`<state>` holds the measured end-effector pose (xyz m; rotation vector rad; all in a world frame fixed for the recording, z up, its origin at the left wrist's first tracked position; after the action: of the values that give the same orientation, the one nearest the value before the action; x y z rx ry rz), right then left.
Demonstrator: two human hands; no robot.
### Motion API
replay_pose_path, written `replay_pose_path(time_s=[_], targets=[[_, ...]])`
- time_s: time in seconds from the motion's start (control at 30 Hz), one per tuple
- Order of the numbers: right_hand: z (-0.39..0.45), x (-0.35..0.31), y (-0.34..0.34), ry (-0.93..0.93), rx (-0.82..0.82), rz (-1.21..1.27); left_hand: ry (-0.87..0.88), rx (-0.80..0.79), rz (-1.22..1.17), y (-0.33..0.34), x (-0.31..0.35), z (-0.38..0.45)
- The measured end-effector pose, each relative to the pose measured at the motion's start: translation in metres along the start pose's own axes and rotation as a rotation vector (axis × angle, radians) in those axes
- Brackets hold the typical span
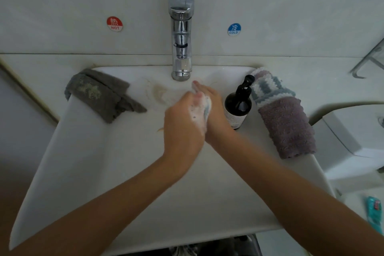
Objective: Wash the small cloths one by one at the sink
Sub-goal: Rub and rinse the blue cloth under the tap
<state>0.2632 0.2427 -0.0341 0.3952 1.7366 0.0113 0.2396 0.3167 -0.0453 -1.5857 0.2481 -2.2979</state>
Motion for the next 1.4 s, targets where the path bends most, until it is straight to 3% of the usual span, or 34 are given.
replay_pose_path(time_s=[0.17,0.33,0.47,0.57,0.63,0.77,0.87,1.0,1.2,1.33,1.4], targets=[[-0.010,0.011,0.006,-0.123,0.012,-0.210,-0.079,0.050,0.202,-0.002,-0.022,0.040],[0.003,0.003,-0.001,-0.043,0.010,-0.144,-0.038,0.001,-0.005,0.004,-0.001,0.008],[-0.011,0.006,0.010,-0.148,0.017,-0.263,-0.124,0.089,0.107,-0.003,-0.018,0.042],[-0.003,-0.003,0.000,-0.174,-0.017,-0.228,-0.056,0.078,0.044,0.005,-0.006,0.019],[0.000,-0.003,-0.012,-0.170,0.053,-0.230,-0.029,0.034,-0.026,0.012,0.002,0.003],[-0.014,0.016,-0.005,-0.089,0.118,-0.274,-0.158,-0.021,0.064,0.008,-0.021,0.034],[-0.013,0.015,-0.003,-0.167,0.092,-0.278,-0.071,0.024,0.120,0.005,-0.020,0.029],[0.000,0.008,-0.013,-0.125,0.035,-0.226,-0.009,-0.012,0.017,0.012,-0.009,0.005],[-0.008,0.007,0.000,-0.145,0.028,-0.234,-0.126,0.043,0.034,0.003,-0.011,0.029],[0.000,0.003,-0.008,-0.126,0.146,-0.048,-0.095,-0.040,-0.072,0.008,0.004,0.007],[-0.008,0.010,-0.002,-0.137,0.125,-0.148,-0.071,-0.091,0.010,0.005,-0.005,0.023]])
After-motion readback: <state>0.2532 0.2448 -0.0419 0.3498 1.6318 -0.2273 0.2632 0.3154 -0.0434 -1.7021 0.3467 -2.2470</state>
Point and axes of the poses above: each hand's wrist, its own z-axis towards the middle knuckle, its own y-axis out of the palm, x = y × z, the point moved 2 cm from there along z, towards the middle knuckle, and after that the axes turned 2 degrees about -z, right-handed, at the moved point
